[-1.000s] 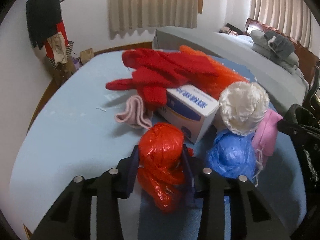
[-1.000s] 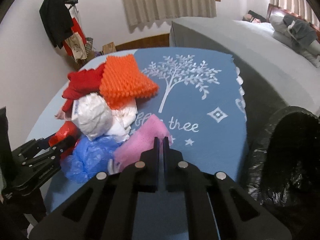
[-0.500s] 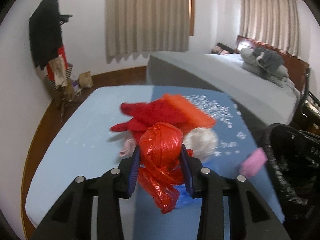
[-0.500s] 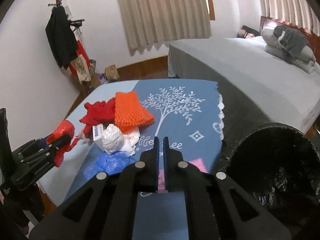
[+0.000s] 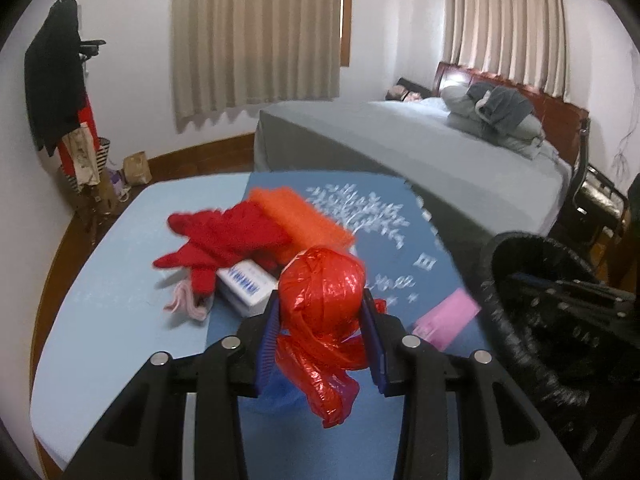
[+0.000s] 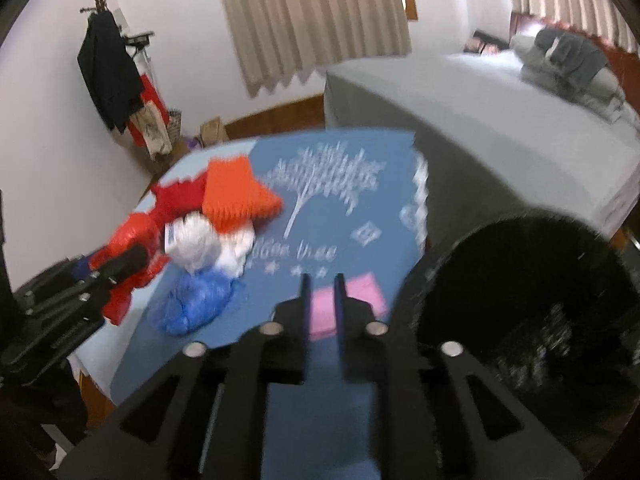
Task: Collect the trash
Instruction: 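Grasp the pink face mask by its ear loop with the right gripper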
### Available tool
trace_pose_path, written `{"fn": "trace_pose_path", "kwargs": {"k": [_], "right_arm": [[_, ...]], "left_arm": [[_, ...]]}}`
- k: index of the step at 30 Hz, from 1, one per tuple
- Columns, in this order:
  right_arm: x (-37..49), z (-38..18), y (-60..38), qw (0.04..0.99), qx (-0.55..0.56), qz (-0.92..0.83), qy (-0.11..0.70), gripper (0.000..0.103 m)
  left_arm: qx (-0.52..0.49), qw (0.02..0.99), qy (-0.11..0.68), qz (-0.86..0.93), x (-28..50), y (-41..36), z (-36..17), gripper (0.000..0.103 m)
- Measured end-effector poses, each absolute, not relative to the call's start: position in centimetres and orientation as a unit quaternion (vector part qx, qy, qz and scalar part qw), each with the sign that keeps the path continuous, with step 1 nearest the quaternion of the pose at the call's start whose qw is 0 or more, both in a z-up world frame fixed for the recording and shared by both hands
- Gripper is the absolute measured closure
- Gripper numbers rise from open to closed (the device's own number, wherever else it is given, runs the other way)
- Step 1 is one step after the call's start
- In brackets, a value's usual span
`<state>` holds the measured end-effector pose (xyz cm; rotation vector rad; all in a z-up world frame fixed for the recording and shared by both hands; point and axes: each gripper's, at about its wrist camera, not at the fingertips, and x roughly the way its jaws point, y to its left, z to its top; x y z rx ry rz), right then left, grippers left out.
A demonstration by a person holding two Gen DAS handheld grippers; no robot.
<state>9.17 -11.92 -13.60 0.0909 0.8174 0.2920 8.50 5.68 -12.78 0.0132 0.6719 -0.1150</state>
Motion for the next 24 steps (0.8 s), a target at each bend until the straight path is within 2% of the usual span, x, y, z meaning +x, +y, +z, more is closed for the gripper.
{"fn": "trace_pose_path", "kwargs": {"k": [3,4,5,10,14,15,17,19,21,23,24], "right_arm": [[9.5,-15.7,-10.9,0.896,0.042,0.144,0.418,0.070],[9.8,-16.6,-10.5,0.892,0.038,0.144,0.426,0.054],[10.0,-17.0,-10.1,0.889,0.036,0.146,0.432,0.046],[11.2,-18.9,-8.9,0.882,0.027,0.146,0.447,0.037],[11.9,-20.5,-8.0,0.879,-0.002,0.134,0.458,0.036],[11.9,-20.7,-7.5,0.879,-0.020,0.130,0.457,0.037],[11.9,-21.0,-7.0,0.882,-0.047,0.121,0.452,0.048],[12.0,-21.0,-7.1,0.883,-0.045,0.122,0.450,0.054],[12.1,-20.9,-7.2,0.884,-0.045,0.124,0.449,0.066],[12.2,-20.6,-7.3,0.883,-0.042,0.134,0.448,0.086],[12.3,-20.5,-7.5,0.881,-0.034,0.143,0.449,0.089]], "left_arm": [[0.013,0.939,0.341,-0.045,8.3,6.5,-13.9,0.065],[0.014,0.938,0.343,-0.043,8.3,6.8,-14.1,0.065],[0.014,0.937,0.347,-0.041,8.4,7.0,-14.4,0.065],[0.010,0.935,0.354,-0.035,8.7,7.7,-15.0,0.065],[0.010,0.934,0.355,-0.034,8.9,7.8,-15.2,0.065],[0.009,0.934,0.356,-0.033,8.9,7.9,-15.2,0.065],[0.008,0.933,0.359,-0.032,9.0,8.1,-15.4,0.065],[0.007,0.932,0.361,-0.032,9.1,8.1,-15.3,0.064],[0.007,0.932,0.361,-0.033,9.1,8.1,-15.3,0.064],[0.007,0.933,0.359,-0.035,9.0,8.0,-15.1,0.064],[0.008,0.933,0.358,-0.036,9.0,7.9,-15.0,0.064]]}}
